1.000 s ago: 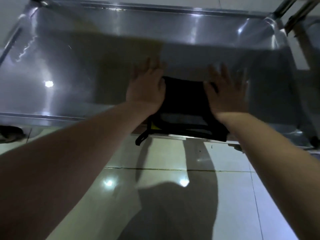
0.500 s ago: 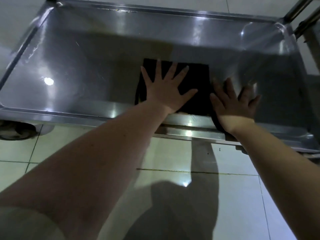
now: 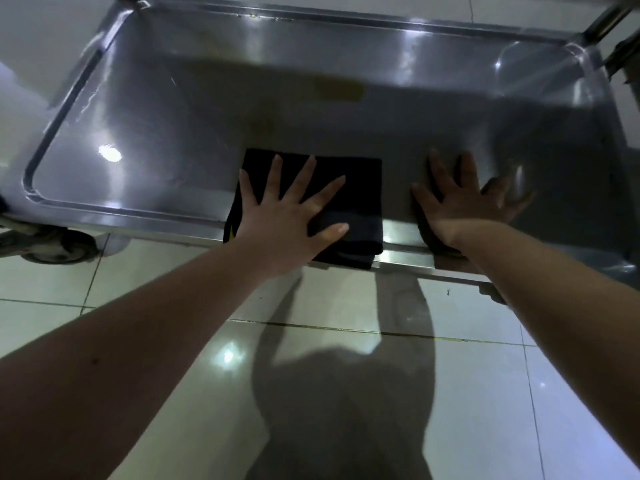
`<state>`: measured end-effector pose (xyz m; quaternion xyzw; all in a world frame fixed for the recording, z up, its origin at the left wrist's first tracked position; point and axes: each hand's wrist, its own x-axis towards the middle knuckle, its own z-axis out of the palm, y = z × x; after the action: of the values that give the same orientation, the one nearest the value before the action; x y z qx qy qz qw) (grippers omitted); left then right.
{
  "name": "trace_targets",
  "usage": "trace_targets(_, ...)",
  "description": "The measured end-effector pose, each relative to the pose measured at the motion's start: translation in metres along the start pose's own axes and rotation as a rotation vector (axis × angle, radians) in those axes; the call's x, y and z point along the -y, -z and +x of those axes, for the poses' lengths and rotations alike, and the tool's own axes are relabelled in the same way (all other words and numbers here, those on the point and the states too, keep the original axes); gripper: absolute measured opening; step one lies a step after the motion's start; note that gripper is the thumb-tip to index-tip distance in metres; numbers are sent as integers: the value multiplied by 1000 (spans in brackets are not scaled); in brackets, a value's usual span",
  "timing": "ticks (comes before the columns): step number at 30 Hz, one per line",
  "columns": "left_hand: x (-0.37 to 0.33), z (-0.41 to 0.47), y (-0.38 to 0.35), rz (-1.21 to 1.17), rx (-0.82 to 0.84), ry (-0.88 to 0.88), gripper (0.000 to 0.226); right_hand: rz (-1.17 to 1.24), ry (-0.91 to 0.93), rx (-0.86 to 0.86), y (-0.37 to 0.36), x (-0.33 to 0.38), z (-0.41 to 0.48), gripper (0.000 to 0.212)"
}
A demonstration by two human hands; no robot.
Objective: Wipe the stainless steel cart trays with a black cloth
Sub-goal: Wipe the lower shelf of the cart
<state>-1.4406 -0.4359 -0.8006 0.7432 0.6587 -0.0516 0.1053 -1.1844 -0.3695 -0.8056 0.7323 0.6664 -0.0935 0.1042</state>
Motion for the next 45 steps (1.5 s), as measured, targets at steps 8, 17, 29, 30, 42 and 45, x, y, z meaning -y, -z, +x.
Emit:
trace_targets(8, 3, 26, -3, -6, -49, 0, 74, 59, 106, -149, -11, 44, 12, 54)
trace_targets(17, 26, 154, 37, 53, 24, -55, 74, 36, 112, -154, -11, 49, 11, 57)
trace_targets(29, 37, 49, 13, 2, -2, -105, 74, 68, 104, -154, -8, 46, 11, 55)
trace_targets(30, 45, 30, 9, -3, -2, -109, 74, 74, 110, -160, -8, 46, 12, 56)
trace_targets(42, 91, -15, 1, -39, -51, -38, 73, 233, 266, -218, 10, 137, 11, 57)
trace_targets(45, 95, -11, -2, -76, -86, -26, 73, 220, 194, -185, 3, 162, 18, 51)
